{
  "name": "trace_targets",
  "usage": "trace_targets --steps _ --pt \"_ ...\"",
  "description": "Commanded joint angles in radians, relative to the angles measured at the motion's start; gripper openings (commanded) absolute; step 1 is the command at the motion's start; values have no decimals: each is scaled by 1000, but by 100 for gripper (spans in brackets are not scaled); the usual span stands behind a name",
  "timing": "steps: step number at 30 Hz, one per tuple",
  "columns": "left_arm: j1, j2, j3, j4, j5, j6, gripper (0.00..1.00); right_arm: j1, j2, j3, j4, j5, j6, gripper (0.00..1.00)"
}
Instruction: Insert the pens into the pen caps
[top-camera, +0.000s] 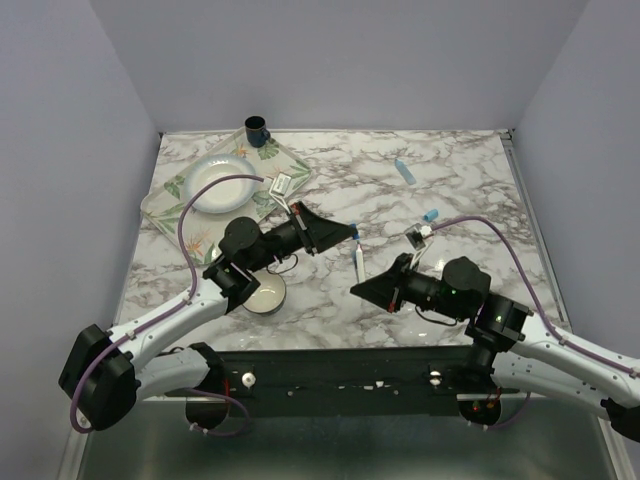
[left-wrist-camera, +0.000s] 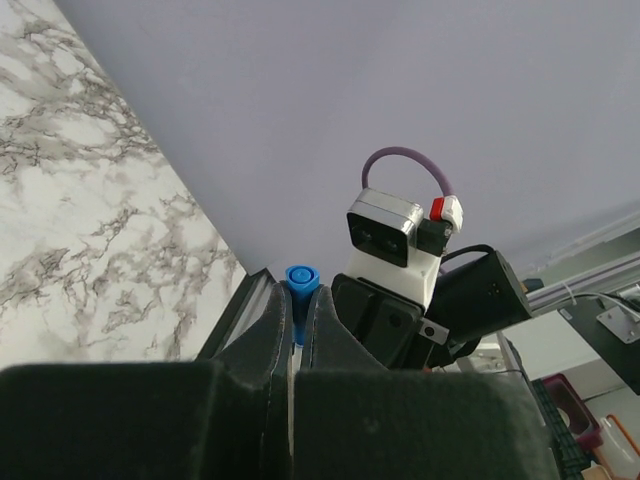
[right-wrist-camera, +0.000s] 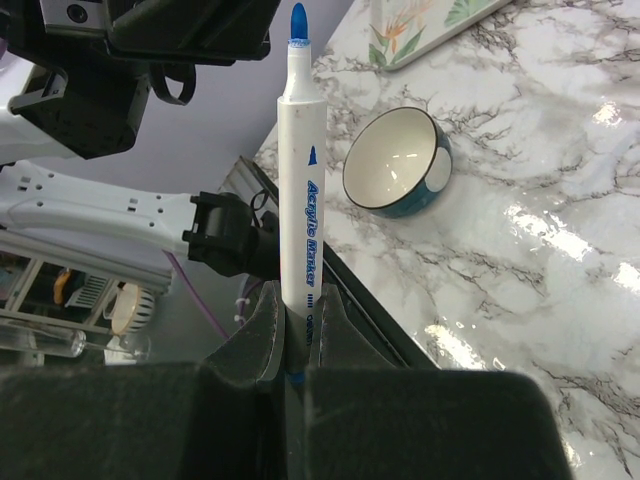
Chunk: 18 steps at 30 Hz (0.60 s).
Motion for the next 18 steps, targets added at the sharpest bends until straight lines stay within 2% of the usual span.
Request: trace_targets --steps 1,13,18 --pt "-1 -1 -12 25 27 10 0 -1 10 37 10 24 -11 1" --pt "-16 1 -30 40 64 16 0 -1 34 51 9 42 -7 1" --pt "-31 -13 -18 -58 38 79 0 -1 28 65 -8 70 -20 1"
